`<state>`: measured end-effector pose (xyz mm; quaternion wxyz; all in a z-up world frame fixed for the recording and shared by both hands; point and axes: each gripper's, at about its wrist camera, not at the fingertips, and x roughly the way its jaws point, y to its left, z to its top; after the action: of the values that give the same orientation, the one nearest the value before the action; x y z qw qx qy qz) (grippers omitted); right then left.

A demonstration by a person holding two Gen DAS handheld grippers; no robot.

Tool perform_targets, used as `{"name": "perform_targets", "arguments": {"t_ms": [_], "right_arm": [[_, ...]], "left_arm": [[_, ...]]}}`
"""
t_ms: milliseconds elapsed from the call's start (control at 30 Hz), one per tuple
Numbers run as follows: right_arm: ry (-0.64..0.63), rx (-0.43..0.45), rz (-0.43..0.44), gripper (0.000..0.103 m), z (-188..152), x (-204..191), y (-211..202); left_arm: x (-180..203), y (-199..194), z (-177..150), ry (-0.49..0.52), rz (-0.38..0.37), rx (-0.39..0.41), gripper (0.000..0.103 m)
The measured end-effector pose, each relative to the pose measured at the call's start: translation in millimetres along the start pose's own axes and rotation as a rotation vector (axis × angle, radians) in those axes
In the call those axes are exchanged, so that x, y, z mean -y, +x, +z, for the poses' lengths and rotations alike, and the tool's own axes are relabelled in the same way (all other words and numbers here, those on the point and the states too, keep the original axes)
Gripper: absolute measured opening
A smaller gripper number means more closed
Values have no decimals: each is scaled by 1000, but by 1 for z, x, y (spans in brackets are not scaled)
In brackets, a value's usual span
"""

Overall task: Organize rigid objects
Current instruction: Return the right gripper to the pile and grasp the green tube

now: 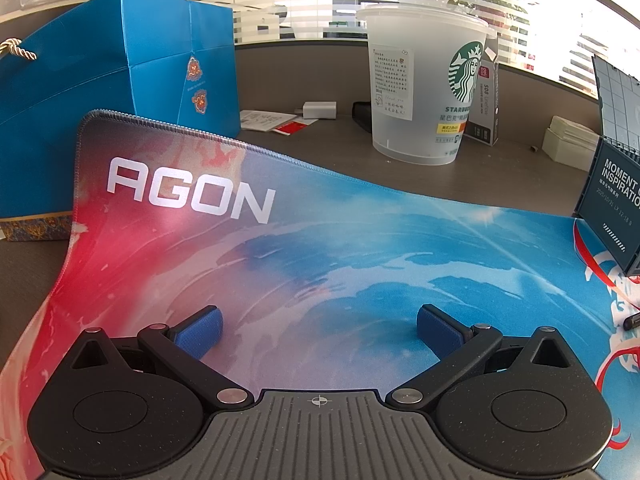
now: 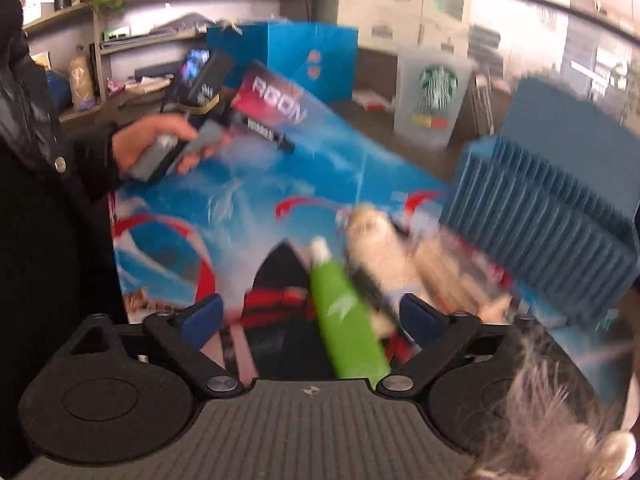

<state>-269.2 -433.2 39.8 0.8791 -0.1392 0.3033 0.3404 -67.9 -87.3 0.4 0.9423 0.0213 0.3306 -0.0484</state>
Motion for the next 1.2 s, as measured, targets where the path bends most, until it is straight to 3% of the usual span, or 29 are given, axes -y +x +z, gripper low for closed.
{"name": "perform_targets", "arguments": {"t_ms": [133,200,500,600,933,1100,1200], "right_arm": [[53,-34,2,83,-11,6,9],[46,-44,-6,71,-13,8,13],[31,-63,-34,64,-20,15,23],[53,-59,-12,57,-19,17,25],[48,-35,-10,51,-13,16,35],[47,-13,-10,36,-9,17,41],[35,-2,-3,33,-7,14,45]], "left_arm": [[0,0,0,0,0,0,103],[0,0,0,0,0,0,103],[0,0,0,0,0,0,103],[0,0,0,0,0,0,103],[0,0,0,0,1,0,103],[0,-1,0,0,1,0,103],[0,-1,0,0,1,0,103]]}}
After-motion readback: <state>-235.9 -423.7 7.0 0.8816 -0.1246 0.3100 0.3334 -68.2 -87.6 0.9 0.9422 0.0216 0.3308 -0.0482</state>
